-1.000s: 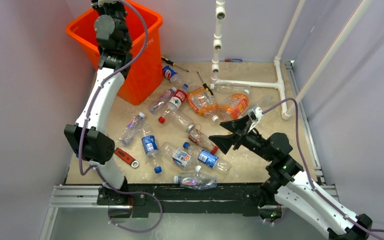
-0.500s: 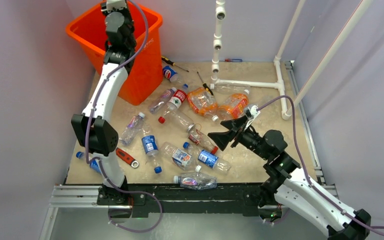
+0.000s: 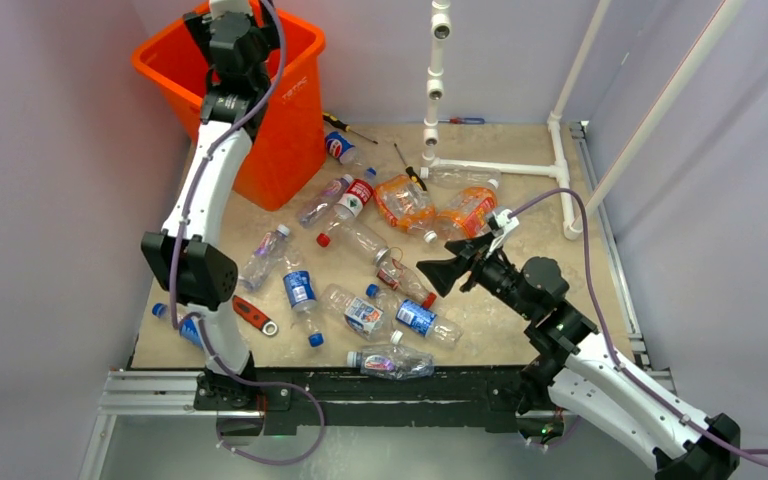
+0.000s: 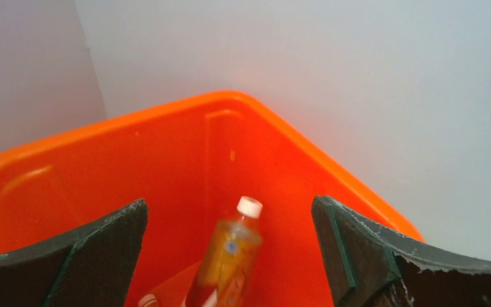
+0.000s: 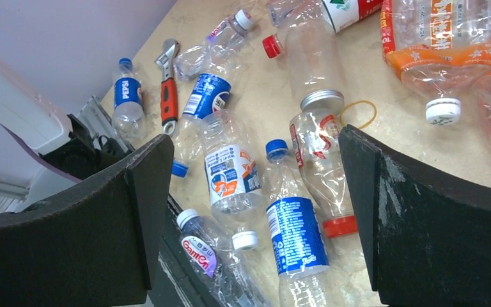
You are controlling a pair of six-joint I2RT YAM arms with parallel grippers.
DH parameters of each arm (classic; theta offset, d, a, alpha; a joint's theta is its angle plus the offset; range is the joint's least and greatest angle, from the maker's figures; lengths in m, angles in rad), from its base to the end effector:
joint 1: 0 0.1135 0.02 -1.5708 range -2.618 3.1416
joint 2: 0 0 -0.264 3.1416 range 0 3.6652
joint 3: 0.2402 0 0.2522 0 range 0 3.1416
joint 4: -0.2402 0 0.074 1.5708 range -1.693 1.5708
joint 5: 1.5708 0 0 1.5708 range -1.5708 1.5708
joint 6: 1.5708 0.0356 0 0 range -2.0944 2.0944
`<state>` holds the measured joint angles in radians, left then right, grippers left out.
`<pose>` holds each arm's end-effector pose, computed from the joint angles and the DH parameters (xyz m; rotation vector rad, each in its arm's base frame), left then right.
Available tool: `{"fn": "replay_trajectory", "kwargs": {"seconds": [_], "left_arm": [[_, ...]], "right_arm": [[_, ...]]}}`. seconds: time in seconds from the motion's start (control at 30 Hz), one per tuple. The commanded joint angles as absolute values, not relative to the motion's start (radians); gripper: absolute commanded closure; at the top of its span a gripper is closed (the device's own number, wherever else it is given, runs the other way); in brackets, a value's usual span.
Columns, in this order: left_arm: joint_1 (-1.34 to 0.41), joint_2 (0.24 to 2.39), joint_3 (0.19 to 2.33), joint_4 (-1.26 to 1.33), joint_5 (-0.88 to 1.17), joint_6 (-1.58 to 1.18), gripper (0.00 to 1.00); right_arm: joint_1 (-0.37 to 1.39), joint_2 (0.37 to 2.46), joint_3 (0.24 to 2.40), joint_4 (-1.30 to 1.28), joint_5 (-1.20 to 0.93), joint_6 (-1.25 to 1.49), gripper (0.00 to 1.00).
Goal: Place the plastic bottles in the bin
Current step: Place the plastic bottle in the trash bin, then pick up the plastic bottle at the center of the board.
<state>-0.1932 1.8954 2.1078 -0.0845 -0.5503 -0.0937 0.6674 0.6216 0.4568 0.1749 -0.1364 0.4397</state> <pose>0.4300 -0.0652 0.4873 -0.3775 1.4144 0.1629 0.1275 0.1066 0.2873 -0.2991 1.6186 0.9674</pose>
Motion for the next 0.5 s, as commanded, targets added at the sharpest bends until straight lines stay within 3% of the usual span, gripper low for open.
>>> {"fn": "replay_trajectory", "kwargs": {"seconds": [0.0,0.47], "left_arm": [[-0.235,1.729,2.173,-0.107,-0.517,-0.129,0.01],[-0.745,1.423,1.625,-0.468,-0.416,-0.169,0.05]], "right_arm": [[0.669,0.635,0.486,0.196,-0.106,0.423,0.01],[0.669,0.713,0.523,0.139,0.046,0.465,0.01]]}}
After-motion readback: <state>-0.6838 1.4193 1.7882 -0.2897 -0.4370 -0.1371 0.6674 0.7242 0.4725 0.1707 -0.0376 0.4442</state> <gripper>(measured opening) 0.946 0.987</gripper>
